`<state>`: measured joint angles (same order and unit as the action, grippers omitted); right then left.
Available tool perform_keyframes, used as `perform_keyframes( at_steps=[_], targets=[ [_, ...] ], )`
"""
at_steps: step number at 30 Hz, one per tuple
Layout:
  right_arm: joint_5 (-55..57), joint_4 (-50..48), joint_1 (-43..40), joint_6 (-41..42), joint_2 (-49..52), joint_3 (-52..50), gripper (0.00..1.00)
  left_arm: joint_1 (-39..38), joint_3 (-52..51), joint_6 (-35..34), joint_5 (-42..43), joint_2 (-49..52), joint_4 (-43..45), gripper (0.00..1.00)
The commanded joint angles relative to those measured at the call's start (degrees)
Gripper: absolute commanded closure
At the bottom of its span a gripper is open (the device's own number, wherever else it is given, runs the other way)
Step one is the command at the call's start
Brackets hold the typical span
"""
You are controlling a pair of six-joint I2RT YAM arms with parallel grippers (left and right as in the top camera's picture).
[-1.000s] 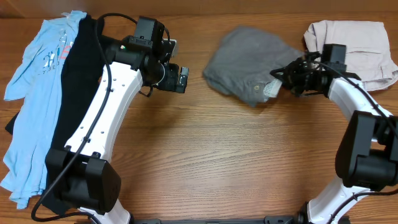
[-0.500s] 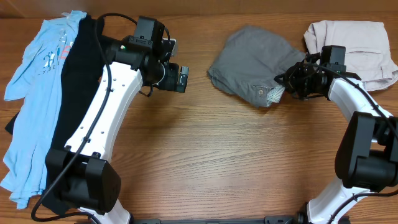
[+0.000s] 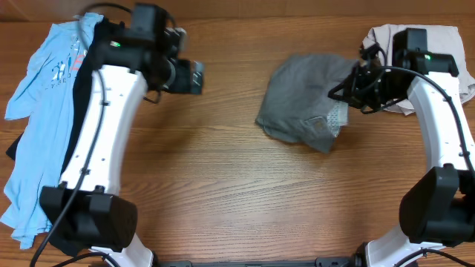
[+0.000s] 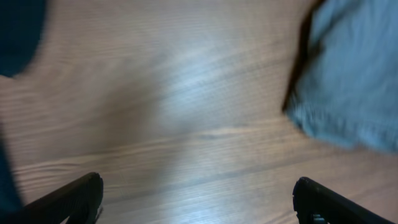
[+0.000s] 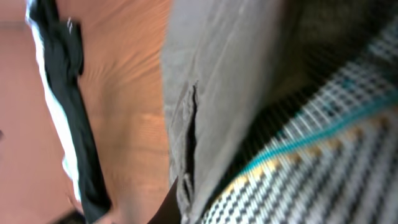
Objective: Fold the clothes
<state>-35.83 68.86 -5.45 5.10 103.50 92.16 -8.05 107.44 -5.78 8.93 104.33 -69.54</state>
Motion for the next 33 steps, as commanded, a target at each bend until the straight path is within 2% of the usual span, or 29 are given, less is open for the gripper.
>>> perform_keyframes(
  at_steps=[1,5,10,17,20,24,29,33],
  targets=[
    [0.02,2.67,6.08,-5.57,-2.14,3.96,0.96,4.42,7.06,1.66,-0.57,0.11,-3.04,0.00],
    [2.78,2.34,16.31,-2.91,-2.12,3.98,0.96,10.93,12.31,2.64,-0.79,0.11,-6.80,0.00],
    [6.86,-2.47,30.12,2.69,-1.88,3.98,0.96,18.80,13.57,2.60,0.79,0.11,-7.23,0.00],
    [7.78,-10.99,41.70,8.17,-1.11,4.04,0.96,21.27,13.57,2.60,1.22,0.13,-6.88,0.00],
    [8.70,-11.85,41.35,10.21,-1.11,4.13,0.96,21.20,13.57,2.60,1.27,0.13,-6.93,0.00],
    [12.46,-9.01,35.93,9.64,-1.09,4.13,0.96,21.16,13.57,2.60,3.02,0.13,-6.93,0.00],
    [15.89,-5.75,28.57,3.82,-0.81,3.19,0.96,21.16,13.57,2.62,3.13,0.13,-6.93,0.00],
    [16.50,-7.34,24.46,2.34,0.83,1.62,0.96,21.16,13.57,2.60,3.15,0.13,-6.93,0.00]
  ],
)
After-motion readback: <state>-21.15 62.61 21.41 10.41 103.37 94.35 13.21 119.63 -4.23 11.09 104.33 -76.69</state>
